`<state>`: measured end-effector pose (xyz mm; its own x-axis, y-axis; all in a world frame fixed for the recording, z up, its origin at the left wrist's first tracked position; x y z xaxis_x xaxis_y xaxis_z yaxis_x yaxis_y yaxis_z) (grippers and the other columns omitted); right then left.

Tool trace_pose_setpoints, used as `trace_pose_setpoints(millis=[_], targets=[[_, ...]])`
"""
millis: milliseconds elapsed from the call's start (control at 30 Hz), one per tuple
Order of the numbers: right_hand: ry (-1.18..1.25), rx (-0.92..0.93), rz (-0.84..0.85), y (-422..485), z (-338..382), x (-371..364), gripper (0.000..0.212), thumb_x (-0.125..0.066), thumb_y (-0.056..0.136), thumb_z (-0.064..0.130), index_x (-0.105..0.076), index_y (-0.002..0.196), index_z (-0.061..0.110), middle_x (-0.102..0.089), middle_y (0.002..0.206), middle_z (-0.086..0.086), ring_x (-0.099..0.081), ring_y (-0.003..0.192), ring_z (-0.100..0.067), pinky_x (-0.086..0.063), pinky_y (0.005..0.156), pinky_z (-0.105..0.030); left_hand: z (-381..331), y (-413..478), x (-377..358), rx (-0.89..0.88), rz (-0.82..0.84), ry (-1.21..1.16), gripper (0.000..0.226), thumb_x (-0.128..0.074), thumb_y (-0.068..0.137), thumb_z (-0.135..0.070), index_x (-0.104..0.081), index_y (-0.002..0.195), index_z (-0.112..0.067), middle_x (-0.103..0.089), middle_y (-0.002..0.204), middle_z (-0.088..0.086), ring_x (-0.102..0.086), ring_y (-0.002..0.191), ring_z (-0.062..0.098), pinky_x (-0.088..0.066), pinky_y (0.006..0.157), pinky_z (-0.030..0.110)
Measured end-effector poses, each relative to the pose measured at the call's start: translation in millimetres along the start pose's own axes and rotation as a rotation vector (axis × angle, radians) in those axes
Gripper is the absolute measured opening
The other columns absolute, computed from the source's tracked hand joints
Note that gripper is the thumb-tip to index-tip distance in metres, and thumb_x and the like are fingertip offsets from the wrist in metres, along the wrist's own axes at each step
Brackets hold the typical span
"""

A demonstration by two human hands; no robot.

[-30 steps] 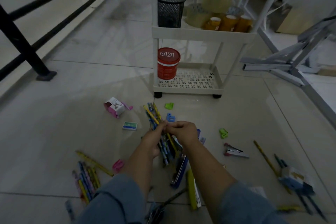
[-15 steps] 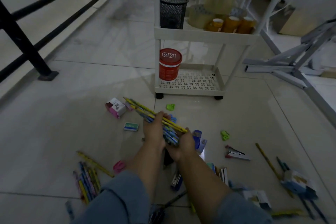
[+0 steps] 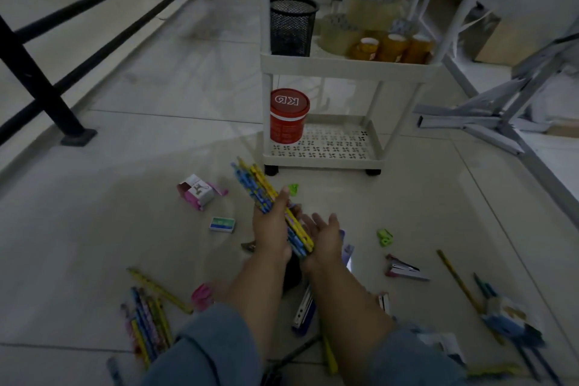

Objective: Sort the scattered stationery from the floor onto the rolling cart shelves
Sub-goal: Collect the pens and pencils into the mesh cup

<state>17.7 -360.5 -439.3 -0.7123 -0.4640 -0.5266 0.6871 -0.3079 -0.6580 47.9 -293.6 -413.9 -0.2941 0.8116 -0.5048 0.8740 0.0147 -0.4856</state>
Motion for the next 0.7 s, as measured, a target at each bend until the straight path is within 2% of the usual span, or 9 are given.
trace_pose_setpoints(millis=[100,200,333,400,500,567,633,700], targets=[[-0.035,0.019,0.003,4,-3,-1,0.051,-0.027,0.100,0.045,-0.046,0.131,0.009,-0.050,0.137,-0.012,-0.041,0.132,-0.028,-0.036,0.109,-0.046,0,3,-2,-0.046,0.043,0.149,0.016,-0.067,0.086,-0.021,-0.055,0.089,-0.012,-0.056,0.063,0.000,-0.058,0.052,0.014,-0.050,0.053,0.026],[-0.329,0.136,0.009,8,24,-5,0.051,-0.024,0.101,0.043,-0.049,0.130,0.009,-0.051,0.136,-0.009,-0.041,0.132,-0.022,-0.034,0.104,-0.040,-10,3,-2,0.110,0.185,0.266,0.013,-0.066,0.086,-0.017,-0.055,0.078,-0.014,-0.054,0.051,-0.002,-0.051,0.040,0.010,-0.045,0.044,0.020],[-0.538,0.381,0.042,11,69,-4,0.044,-0.026,0.102,0.035,-0.047,0.134,0.015,-0.044,0.144,-0.001,-0.033,0.137,-0.016,-0.030,0.109,-0.039,-16,0,14,0.262,0.534,0.960,0.015,-0.068,0.084,-0.018,-0.054,0.081,-0.014,-0.052,0.059,0.000,-0.048,0.044,0.011,-0.043,0.044,0.020],[-0.586,0.441,0.057,12,84,-1,0.045,-0.025,0.101,0.037,-0.047,0.136,0.018,-0.038,0.148,0.003,-0.030,0.138,-0.013,-0.028,0.109,-0.034,-16,-3,19,0.313,0.669,1.170,0.019,-0.070,0.083,-0.019,-0.052,0.076,-0.016,-0.052,0.062,0.001,-0.048,0.046,0.011,-0.043,0.046,0.021],[-0.713,0.397,0.091,14,85,0,0.041,-0.037,0.097,0.040,-0.055,0.130,0.023,-0.041,0.145,0.004,-0.039,0.127,-0.010,-0.031,0.107,-0.030,-14,-5,17,0.330,0.736,1.252,0.019,-0.072,0.081,-0.020,-0.053,0.081,-0.015,-0.054,0.065,0.001,-0.051,0.049,0.012,-0.044,0.048,0.022],[-0.822,0.300,0.222,13,73,-3,0.038,-0.039,0.098,0.037,-0.062,0.122,0.020,-0.047,0.138,0.003,-0.044,0.124,-0.012,-0.033,0.111,-0.036,-11,-3,15,0.311,0.740,1.262,0.018,-0.072,0.080,-0.019,-0.055,0.084,-0.015,-0.056,0.066,0.002,-0.053,0.052,0.013,-0.046,0.051,0.023],[-0.730,0.277,0.296,9,67,-8,0.043,-0.030,0.101,0.034,-0.062,0.123,0.013,-0.051,0.135,0.001,-0.043,0.128,-0.015,-0.033,0.111,-0.035,-10,-3,15,0.288,0.725,1.230,0.017,-0.071,0.081,-0.017,-0.054,0.080,-0.015,-0.056,0.066,0.002,-0.052,0.052,0.013,-0.047,0.051,0.024],[-0.553,0.312,0.212,5,72,-9,0.045,-0.028,0.101,0.036,-0.054,0.131,0.013,-0.047,0.142,0.001,-0.037,0.135,-0.015,-0.032,0.109,-0.033,-11,-3,13,0.265,0.694,1.156,0.018,-0.069,0.082,-0.015,-0.053,0.075,-0.015,-0.054,0.063,0.001,-0.050,0.049,0.012,-0.045,0.049,0.023]])
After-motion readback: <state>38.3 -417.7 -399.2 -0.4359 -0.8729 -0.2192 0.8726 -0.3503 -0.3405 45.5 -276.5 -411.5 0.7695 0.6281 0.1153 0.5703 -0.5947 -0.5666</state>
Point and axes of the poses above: each hand's wrist, its own y-axis towards the middle knuckle, its own x-axis out of the back of the hand, z = x × y, the point moved 2 cm from there along y, towards the middle knuckle
